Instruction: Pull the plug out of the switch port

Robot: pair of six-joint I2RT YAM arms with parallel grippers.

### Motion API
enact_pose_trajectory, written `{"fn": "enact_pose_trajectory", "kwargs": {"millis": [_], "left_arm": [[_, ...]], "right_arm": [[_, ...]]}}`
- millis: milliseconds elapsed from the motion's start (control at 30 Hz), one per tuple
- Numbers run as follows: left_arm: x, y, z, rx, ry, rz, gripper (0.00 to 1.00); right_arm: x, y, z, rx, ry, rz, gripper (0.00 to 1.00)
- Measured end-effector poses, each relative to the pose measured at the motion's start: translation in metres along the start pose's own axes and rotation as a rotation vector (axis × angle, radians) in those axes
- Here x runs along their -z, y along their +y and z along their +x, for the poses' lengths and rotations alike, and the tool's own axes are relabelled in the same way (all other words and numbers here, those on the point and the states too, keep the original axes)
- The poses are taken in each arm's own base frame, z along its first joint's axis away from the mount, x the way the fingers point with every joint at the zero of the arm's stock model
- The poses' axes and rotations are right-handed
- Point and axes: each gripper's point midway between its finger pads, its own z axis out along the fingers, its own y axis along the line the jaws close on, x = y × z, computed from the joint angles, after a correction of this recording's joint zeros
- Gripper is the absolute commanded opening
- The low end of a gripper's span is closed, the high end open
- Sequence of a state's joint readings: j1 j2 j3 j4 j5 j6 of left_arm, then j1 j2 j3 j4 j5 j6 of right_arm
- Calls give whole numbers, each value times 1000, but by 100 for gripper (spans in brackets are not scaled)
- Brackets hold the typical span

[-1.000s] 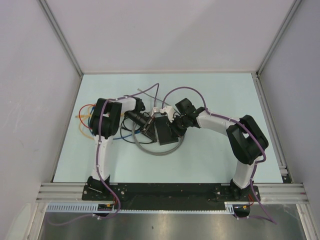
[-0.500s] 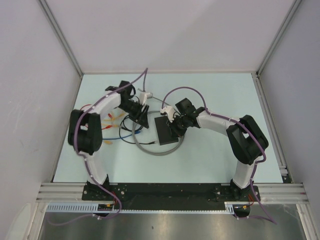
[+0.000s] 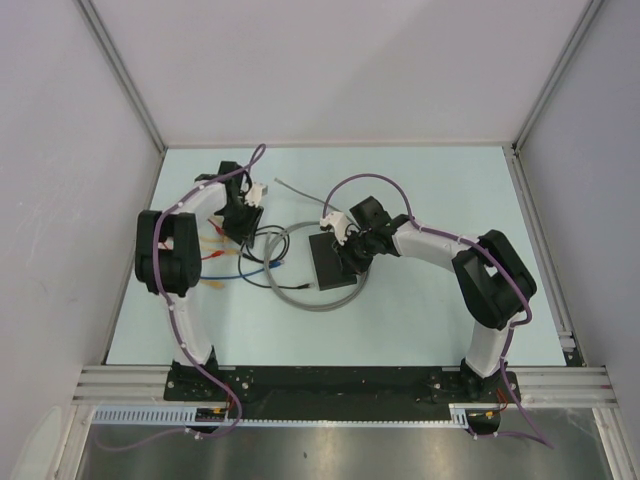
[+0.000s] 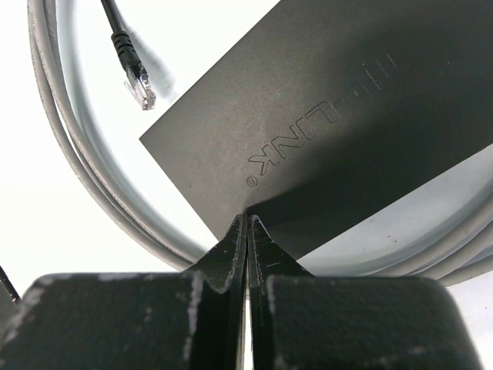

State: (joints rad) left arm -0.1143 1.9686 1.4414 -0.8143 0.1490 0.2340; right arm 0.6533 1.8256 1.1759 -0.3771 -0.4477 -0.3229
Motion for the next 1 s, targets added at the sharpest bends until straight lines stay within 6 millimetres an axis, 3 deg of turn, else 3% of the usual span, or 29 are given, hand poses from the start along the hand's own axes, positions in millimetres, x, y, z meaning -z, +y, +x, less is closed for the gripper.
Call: {"fn": "enact_pose_trajectory", "kwargs": {"millis": [133, 300, 533, 667, 800, 1000], "left_arm": [[-12, 13, -2, 11, 28, -36, 42], [-19, 19, -12, 10, 25, -47, 26], [-19, 22, -11, -29, 33, -39, 1], [-15, 29, -6, -96, 50, -70, 0], [4, 53, 4, -206, 89, -194, 0], [60, 96, -6, -418, 77, -461, 0]], "right_arm": [[0, 0, 0, 0, 1, 2, 0], [0, -1, 0, 0, 1, 4, 0], [0, -1, 0, 0, 0, 7, 0], [0, -2, 0, -1, 0, 7, 0], [0, -2, -1, -4, -3, 8, 0], [-2, -3, -3, -7, -11, 9, 0]]}}
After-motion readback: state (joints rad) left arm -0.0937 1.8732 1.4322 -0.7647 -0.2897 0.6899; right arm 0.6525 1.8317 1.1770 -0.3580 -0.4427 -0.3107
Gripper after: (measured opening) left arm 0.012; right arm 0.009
